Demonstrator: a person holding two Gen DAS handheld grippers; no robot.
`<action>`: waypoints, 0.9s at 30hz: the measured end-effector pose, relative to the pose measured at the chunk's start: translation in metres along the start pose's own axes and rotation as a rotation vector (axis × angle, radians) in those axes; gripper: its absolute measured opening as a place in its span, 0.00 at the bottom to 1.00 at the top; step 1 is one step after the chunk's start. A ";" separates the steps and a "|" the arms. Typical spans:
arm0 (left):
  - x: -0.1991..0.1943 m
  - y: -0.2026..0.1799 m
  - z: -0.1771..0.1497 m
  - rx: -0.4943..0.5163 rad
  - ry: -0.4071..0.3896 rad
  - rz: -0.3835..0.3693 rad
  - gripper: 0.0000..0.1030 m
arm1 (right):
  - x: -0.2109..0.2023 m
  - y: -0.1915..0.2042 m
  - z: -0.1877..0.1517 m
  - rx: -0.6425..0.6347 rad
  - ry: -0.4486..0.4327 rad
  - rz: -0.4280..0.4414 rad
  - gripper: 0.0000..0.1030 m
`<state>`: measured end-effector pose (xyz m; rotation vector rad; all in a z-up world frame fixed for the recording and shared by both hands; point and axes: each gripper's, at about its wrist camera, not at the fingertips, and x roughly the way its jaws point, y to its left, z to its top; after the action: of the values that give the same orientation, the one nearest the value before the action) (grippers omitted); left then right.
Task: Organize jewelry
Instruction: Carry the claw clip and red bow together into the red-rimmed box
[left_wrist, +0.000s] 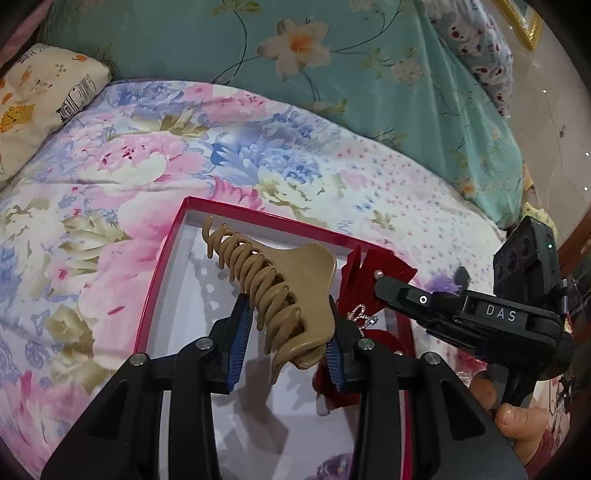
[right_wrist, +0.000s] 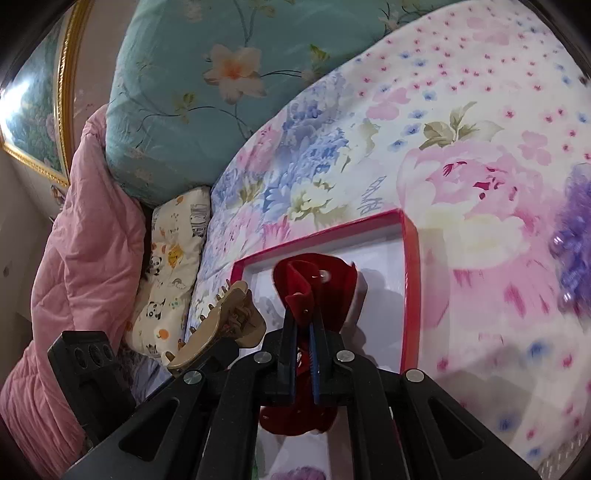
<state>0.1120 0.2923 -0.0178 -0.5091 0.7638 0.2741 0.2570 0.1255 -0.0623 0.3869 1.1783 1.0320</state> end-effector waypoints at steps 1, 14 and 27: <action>0.002 -0.001 0.001 0.003 0.004 -0.002 0.33 | 0.002 -0.001 0.001 -0.002 0.004 -0.008 0.04; 0.021 -0.009 -0.005 0.044 0.066 0.040 0.34 | 0.011 0.007 0.006 -0.059 0.001 -0.076 0.04; 0.030 -0.010 -0.008 0.041 0.117 0.084 0.35 | 0.015 0.004 0.008 -0.045 0.003 -0.108 0.10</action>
<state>0.1321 0.2816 -0.0407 -0.4577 0.9048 0.3076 0.2629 0.1422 -0.0649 0.2837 1.1643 0.9641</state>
